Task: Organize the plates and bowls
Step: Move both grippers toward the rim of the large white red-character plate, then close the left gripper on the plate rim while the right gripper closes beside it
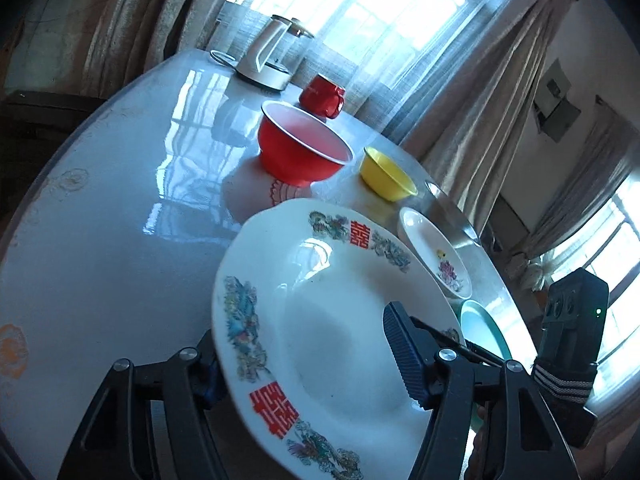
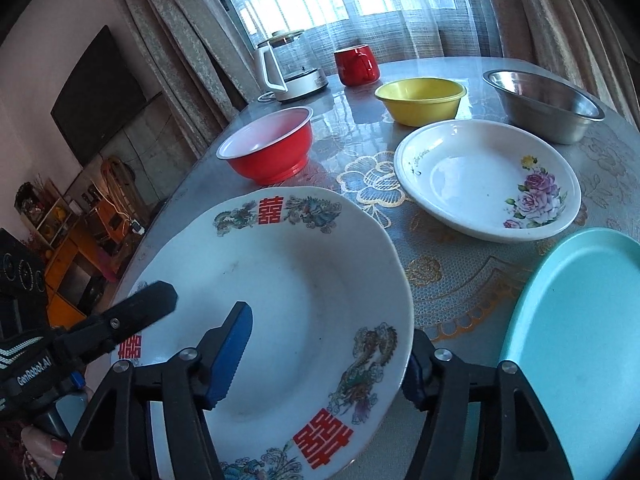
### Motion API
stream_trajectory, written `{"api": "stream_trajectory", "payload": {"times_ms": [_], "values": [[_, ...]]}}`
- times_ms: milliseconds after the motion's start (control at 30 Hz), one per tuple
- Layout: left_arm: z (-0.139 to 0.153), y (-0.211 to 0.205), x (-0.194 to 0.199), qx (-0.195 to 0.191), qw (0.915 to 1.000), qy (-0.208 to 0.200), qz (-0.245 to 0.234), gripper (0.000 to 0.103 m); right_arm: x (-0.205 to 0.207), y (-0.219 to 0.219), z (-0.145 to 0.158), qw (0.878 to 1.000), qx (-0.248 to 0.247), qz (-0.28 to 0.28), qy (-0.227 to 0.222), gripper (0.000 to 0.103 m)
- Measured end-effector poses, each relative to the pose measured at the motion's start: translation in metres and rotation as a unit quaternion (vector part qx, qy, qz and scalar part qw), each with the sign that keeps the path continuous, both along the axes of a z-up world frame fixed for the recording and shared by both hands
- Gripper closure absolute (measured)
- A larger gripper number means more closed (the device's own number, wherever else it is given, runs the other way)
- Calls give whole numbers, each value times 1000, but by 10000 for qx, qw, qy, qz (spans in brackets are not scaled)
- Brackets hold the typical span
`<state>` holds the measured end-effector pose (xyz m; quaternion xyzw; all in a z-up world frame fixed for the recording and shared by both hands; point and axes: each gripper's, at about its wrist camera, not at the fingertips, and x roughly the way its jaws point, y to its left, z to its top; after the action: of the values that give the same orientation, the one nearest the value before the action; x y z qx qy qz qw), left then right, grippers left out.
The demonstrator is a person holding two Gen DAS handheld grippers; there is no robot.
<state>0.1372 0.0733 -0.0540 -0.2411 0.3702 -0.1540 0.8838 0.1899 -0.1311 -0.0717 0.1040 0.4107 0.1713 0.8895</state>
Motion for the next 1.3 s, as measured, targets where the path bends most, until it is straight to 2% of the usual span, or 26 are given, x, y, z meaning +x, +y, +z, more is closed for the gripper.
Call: {"api": "stream_trajectory", "payload": {"times_ms": [100, 200, 333, 600, 700, 800, 1033, 1133, 1300], "values": [[-4, 1, 3, -81, 9999, 94, -32, 43, 0, -3, -1, 10000, 82, -16, 10, 40], [-5, 4, 3, -141, 9998, 133, -4, 46, -1, -2, 0, 10000, 58, -18, 9, 40], [-6, 3, 3, -158, 9998, 133, -2, 46, -1, -8, -2, 9996, 263, -75, 24, 45], [-7, 6, 3, -287, 9995, 148, 7, 48, -8, -14, 1, 9992, 399, -73, -31, 47], [-7, 6, 3, -278, 9995, 161, 11, 51, -9, -18, 3, 9995, 292, -105, -35, 47], [-7, 8, 3, -280, 9994, 189, 61, 56, -2, -23, -1, 9990, 424, -121, 44, 47], [-8, 11, 2, -269, 9993, 235, 118, 64, 4, -9, -2, 9992, 394, -25, 45, 46], [-8, 10, 0, -195, 9994, 255, 99, 66, 7, -13, -4, 9982, 591, -52, 69, 46], [-7, 8, -2, -81, 9996, 273, 89, 69, 9, -13, -6, 9981, 608, -58, 81, 48]]}}
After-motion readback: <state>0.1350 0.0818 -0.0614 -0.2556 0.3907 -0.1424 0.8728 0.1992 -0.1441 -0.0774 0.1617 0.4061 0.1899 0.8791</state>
